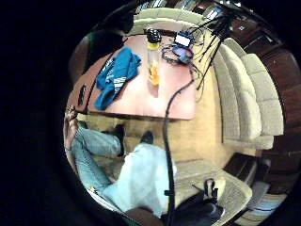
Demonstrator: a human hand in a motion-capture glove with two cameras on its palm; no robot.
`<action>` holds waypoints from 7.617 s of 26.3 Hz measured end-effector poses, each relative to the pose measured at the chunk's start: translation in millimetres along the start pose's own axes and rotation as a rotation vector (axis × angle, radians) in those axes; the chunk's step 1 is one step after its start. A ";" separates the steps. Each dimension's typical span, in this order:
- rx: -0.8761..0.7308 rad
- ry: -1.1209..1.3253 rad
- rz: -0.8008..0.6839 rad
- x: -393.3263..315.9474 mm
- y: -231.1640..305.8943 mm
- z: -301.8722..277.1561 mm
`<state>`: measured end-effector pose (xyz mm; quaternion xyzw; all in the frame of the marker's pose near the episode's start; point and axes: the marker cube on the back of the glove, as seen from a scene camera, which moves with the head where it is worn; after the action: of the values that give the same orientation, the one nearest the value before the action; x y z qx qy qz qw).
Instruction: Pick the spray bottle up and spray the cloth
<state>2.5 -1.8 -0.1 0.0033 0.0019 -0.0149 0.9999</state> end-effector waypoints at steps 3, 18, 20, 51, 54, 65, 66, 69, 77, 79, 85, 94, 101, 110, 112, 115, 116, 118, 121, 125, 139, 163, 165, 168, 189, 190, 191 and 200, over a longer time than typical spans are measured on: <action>0.011 0.002 -0.006 0.7 -0.8 0.8; 0.086 -0.097 0.105 37.6 -15.6 44.5; 0.068 -0.147 0.110 43.8 -20.0 59.1; 0.135 -0.703 0.364 114.8 -150.8 184.1; 0.128 -0.765 0.368 116.6 -161.6 189.4; 0.229 -0.905 0.355 120.1 -172.6 189.6; 0.244 -0.904 0.358 120.6 -172.3 187.8; 0.271 -0.889 0.365 121.4 -173.0 184.1; 0.294 -0.932 0.385 121.3 -173.0 183.1; 0.300 -0.949 0.386 121.5 -172.8 183.0; 0.313 -0.979 0.397 124.8 -173.1 182.8; 0.267 -0.987 0.364 125.0 -171.3 190.3; 0.264 -0.976 0.344 124.0 -167.7 191.2; 0.229 -1.001 0.353 126.4 -168.1 189.9; 0.222 -1.001 0.353 127.3 -167.6 190.1; 0.220 -1.001 0.354 128.7 -166.5 190.9; 0.221 -1.002 0.356 128.9 -165.8 191.2; 0.222 -1.007 0.363 129.4 -164.9 191.5; 0.222 -1.014 0.367 130.4 -165.3 191.3; 0.212 -1.011 0.370 129.5 -167.8 190.8; 0.230 -0.916 0.436 117.3 -181.6 196.9; 0.389 -0.976 0.414 119.3 -179.4 186.5; 0.385 -0.986 0.431 121.6 -179.9 186.4; 0.378 -0.993 0.450 122.5 -183.9 183.7; 0.313 -1.068 0.410 118.8 -184.1 189.3; 0.308 -1.069 0.405 118.4 -183.2 190.1; 0.304 -1.069 0.396 117.7 -181.5 191.3; 0.282 -1.076 0.390 113.7 -184.2 191.6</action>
<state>111.4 -190.6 189.8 0.1285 -0.5082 0.1696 0.8346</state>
